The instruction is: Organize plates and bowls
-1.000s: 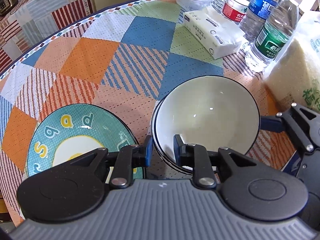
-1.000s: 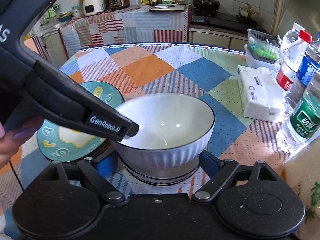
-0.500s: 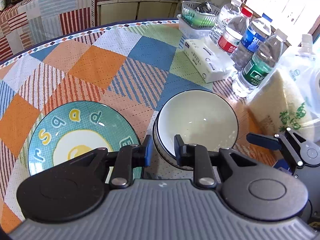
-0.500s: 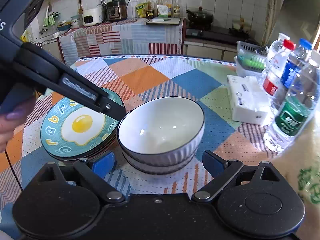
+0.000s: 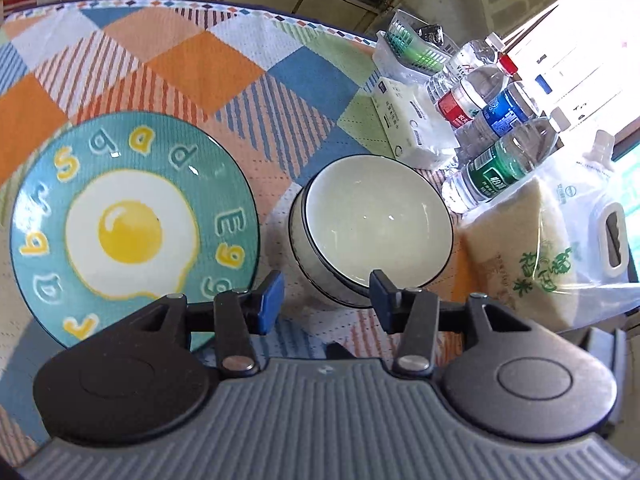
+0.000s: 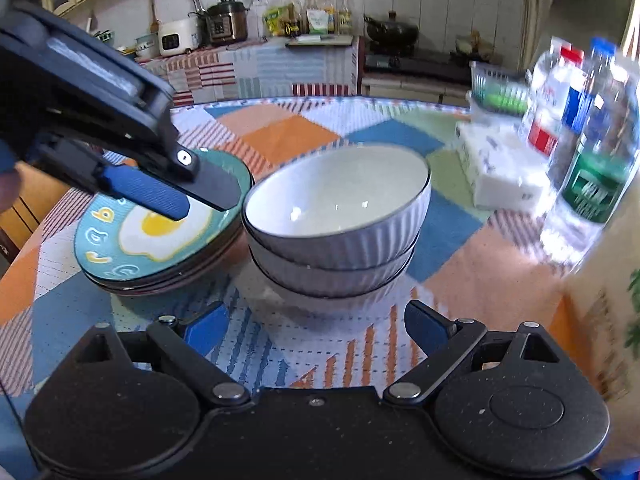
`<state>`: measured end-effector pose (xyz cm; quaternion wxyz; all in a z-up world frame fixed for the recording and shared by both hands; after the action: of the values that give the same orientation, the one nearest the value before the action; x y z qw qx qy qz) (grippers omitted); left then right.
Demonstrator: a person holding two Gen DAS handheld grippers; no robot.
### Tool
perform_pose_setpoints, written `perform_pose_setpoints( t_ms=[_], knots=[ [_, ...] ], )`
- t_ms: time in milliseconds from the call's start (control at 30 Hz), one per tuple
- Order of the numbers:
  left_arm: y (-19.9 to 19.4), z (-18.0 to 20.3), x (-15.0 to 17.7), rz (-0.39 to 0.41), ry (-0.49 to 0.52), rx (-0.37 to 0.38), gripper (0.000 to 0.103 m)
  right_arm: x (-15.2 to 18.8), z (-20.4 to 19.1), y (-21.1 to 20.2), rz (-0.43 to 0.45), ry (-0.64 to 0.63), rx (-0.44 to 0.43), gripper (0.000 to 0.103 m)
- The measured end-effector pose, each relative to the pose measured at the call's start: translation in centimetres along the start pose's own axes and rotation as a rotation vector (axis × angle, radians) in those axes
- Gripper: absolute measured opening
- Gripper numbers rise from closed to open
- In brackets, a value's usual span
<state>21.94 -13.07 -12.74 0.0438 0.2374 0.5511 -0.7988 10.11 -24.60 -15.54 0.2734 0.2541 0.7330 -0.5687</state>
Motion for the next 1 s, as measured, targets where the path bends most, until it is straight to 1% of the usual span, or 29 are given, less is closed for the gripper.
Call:
perform_pose_setpoints(
  t_ms=[133, 233, 300, 400, 467, 567, 600, 700, 867, 1000],
  knots=[
    [0.7, 0.4, 0.4, -0.015, -0.042, 0.018, 0.052, 0.3, 0.1, 1.7, -0.026, -0.05, 0.026, 0.097],
    [1.4, 0.6, 0.4, -0.026, -0.073, 0.032, 0.057, 0.2, 0.5, 2.6, -0.023, -0.045, 0.023, 0.097],
    [2.0, 0.7, 0.4, -0.033, -0.092, 0.016, 0.063, 0.2, 1.0, 3.3, -0.022, -0.025, 0.021, 0.097],
    [2.9, 0.8, 0.3, -0.039, -0.098, -0.005, 0.064, 0.1, 1.7, 3.8, -0.003, -0.006, 0.015, 0.097],
    [3.5, 0.9, 0.3, -0.045, -0.108, -0.012, 0.064, 0.1, 2.2, 3.9, 0.022, 0.013, -0.006, 0.097],
    [4.3, 1.1, 0.1, -0.054, -0.132, -0.011, 0.062, 0.2, 2.9, 4.2, 0.05, 0.044, -0.051, 0.097],
    [4.5, 1.2, 0.1, -0.058, -0.14, -0.016, 0.059, 0.2, 2.9, 4.3, 0.057, 0.034, -0.058, 0.097],
    [5.2, 1.5, 0.2, -0.066, -0.149, -0.029, 0.051, 0.2, 2.7, 4.8, 0.06, -0.006, -0.059, 0.098],
    [5.7, 1.4, 0.6, -0.04, -0.165, -0.065, 0.044, 0.2, 3.0, 5.8, 0.066, -0.015, -0.077, 0.099],
    [6.4, 1.1, 0.8, -0.043, -0.182, -0.066, 0.044, 0.1, 3.0, 6.2, 0.062, -0.025, -0.075, 0.098]
  ],
)
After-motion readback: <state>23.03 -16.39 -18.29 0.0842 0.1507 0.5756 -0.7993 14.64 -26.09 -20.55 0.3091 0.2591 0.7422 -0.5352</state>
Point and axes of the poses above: each gripper's, at about its wrist camera, not at the fingertips, and y roughly the way its jaws point, z to its right, x to its underside, the point moved 3 cm from there along y, roughly the way its jaws point, and after that the axes turned 14 degrees about -x, right-handed, at the moved point
